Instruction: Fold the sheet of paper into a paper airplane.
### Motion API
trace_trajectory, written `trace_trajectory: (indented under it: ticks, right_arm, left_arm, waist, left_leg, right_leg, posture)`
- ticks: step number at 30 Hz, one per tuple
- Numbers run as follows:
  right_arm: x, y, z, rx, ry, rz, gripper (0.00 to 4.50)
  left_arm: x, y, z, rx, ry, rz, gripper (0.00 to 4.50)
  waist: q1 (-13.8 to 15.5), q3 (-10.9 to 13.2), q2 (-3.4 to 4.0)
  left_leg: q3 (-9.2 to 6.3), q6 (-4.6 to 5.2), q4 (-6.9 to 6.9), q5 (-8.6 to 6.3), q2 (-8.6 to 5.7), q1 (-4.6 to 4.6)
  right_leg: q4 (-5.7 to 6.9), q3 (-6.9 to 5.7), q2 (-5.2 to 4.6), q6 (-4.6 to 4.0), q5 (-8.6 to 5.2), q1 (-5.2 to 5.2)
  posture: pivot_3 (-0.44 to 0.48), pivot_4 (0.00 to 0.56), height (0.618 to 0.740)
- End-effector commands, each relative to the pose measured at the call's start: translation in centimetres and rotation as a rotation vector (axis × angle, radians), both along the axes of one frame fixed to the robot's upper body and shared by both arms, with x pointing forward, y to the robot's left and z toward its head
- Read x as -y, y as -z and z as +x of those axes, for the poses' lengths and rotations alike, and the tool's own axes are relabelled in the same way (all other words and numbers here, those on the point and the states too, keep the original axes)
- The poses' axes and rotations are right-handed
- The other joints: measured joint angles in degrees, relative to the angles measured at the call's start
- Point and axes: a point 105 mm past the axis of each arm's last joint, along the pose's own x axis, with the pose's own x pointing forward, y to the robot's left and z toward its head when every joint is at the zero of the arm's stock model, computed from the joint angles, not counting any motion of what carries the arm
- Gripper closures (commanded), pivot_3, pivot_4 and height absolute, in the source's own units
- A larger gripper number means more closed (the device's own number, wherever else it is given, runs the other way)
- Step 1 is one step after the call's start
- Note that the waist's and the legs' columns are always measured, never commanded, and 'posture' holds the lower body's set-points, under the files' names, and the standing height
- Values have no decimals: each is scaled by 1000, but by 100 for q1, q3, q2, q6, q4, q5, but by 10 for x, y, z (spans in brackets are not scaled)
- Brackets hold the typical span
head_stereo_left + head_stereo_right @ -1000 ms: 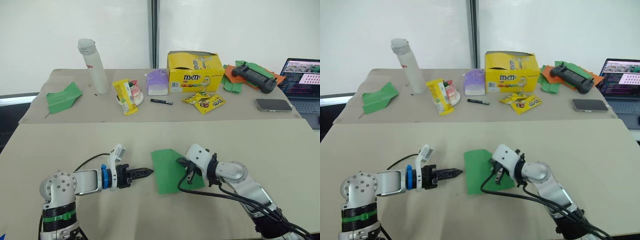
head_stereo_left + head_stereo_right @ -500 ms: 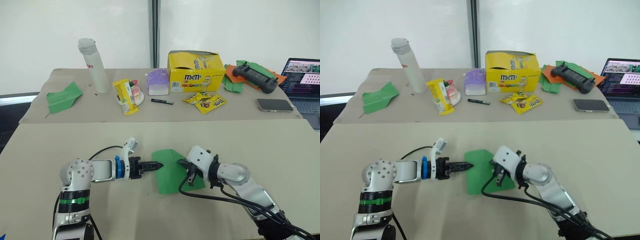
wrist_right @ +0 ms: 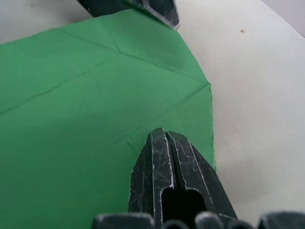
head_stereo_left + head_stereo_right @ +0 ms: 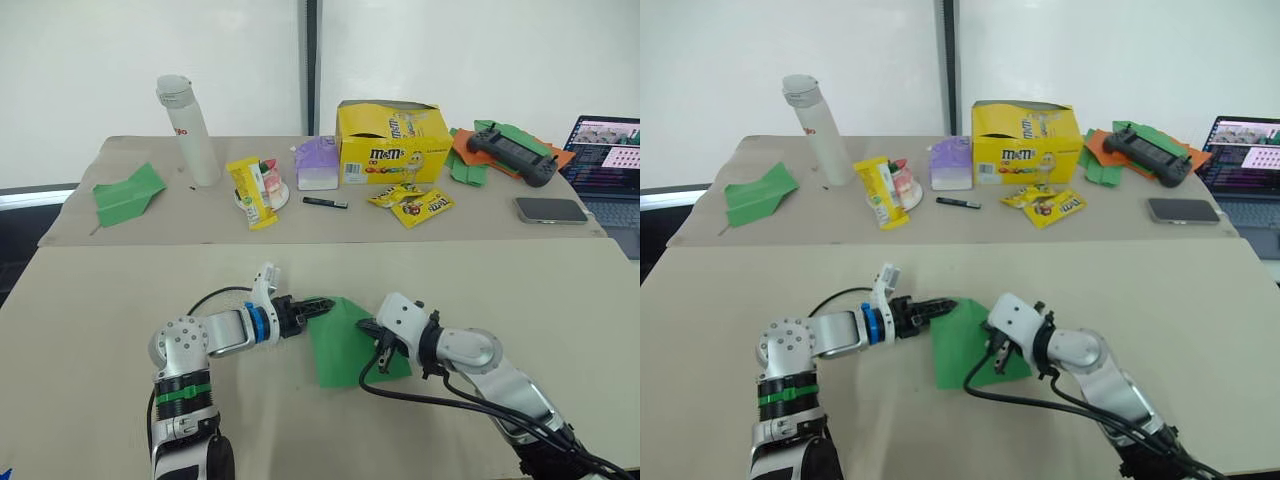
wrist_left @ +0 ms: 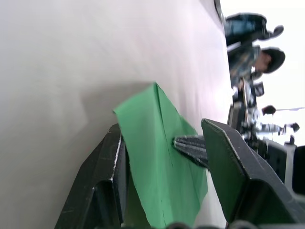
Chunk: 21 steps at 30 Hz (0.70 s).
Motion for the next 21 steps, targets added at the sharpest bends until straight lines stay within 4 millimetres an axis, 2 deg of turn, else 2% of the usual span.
trace_trajectory:
  ticks: [1,2,3,9,14,18,21]
  right_arm:
    - [9,28,-8,-114,36,-53,4500]
    - [9,28,-8,-113,36,-52,4500]
    - [9,28,-8,-112,37,-52,4500]
    - [9,26,-6,-108,50,-43,4500]
    - [4,16,-1,-106,107,63,4500]
    - [-4,-5,3,-110,151,225,4500]
    - [-10,-12,5,-116,168,284,4500]
  left_arm:
    - [-7,0,6,-2,-79,26,2033]
    - [-5,1,6,-5,-80,25,2033]
    - [-3,0,4,-6,-77,23,2573]
    - [0,-2,5,-10,-96,11,4453]
    - [-1,-15,14,31,-115,34,4453]
    - [-4,-29,24,170,-36,187,4453]
    - [1,-34,32,256,26,248,4453]
  waist:
    - [9,-1,-1]
    - [11,-1,-2]
    - [12,-1,-2]
    - [15,-1,-2]
    - [12,3,-10]
    - [-42,9,-16]
    - [-57,10,-13]
  left_leg:
    - [0,0,0,0,-1,1]
    - [0,-1,0,-1,-1,1]
    - [1,-1,0,-1,-1,2]
    - [1,-5,1,-2,-1,3]
    - [1,-10,1,-2,1,1]
    - [1,-14,1,1,0,-9]
    - [0,-8,0,8,0,-22]
  right_leg:
    - [-2,0,0,2,1,2]
    - [-2,0,-1,3,1,3]
    - [-3,0,-1,4,2,4]
    - [-3,1,0,4,2,5]
    - [-2,-1,4,5,2,3]
    - [-1,1,16,-1,6,-9]
    - [0,3,23,-55,38,-26]
  posture:
    - [0,150,740]
    - [0,150,740]
    - [0,150,740]
    - [0,150,740]
    - [0,150,740]
    - [0,150,740]
    - [0,150,740]
